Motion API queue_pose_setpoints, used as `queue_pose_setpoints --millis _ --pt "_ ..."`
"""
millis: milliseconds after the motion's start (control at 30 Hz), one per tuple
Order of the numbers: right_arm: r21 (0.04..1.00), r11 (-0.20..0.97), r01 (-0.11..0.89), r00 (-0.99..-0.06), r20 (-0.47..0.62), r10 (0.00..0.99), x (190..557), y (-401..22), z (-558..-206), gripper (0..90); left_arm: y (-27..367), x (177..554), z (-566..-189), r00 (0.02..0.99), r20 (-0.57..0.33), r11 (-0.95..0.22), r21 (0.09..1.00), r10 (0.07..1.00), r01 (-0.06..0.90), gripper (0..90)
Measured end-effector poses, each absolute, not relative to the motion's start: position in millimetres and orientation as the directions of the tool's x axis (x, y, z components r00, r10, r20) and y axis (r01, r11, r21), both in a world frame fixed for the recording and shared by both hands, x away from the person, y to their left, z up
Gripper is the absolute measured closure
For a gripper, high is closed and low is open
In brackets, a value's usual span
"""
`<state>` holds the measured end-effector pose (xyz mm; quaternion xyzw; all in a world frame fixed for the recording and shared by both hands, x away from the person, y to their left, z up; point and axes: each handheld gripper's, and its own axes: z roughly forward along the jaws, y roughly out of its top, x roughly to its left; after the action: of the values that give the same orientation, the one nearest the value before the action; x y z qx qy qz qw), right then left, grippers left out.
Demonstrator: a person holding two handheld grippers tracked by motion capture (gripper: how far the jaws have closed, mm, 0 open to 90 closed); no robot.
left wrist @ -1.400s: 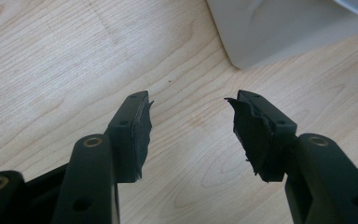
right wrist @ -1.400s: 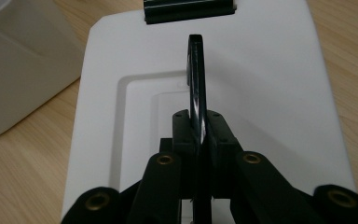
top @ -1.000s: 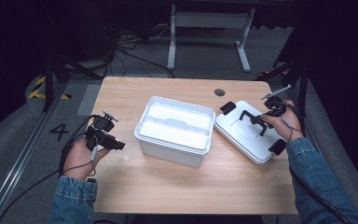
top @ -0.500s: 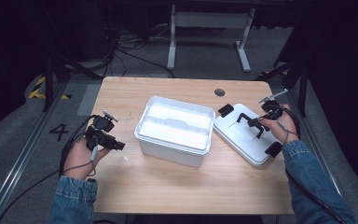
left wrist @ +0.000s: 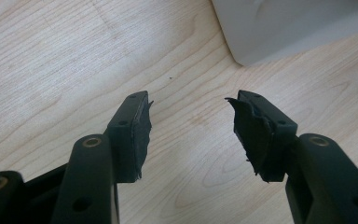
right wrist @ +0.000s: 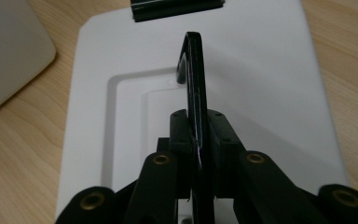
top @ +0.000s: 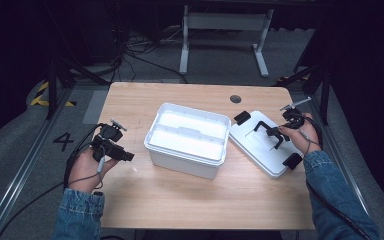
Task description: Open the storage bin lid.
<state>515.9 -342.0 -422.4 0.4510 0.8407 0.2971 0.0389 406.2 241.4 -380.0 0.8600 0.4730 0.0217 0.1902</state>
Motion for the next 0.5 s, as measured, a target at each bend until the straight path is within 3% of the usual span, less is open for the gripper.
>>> queue_pose_setpoints --millis 200,400,500 --pt "0.544 0.408 0.733 -0.581 0.187 0.792 515.9 -347.5 -423.5 73.0 241.4 406.6 -380.8 0.553 -0.142 -0.482 0.346 0.821 0.805 46.2" --pt "0.592 0.375 0.713 -0.569 0.177 0.803 509.9 -346.2 -412.1 58.2 239.2 408.1 -380.4 0.561 -0.135 -0.492 0.346 0.817 0.799 46.0" --pt "0.607 0.4 0.687 -0.59 0.145 0.794 503.1 -341.9 -403.8 56.7 237.9 408.9 -380.7 0.562 -0.138 -0.493 0.345 0.815 0.799 46.0"
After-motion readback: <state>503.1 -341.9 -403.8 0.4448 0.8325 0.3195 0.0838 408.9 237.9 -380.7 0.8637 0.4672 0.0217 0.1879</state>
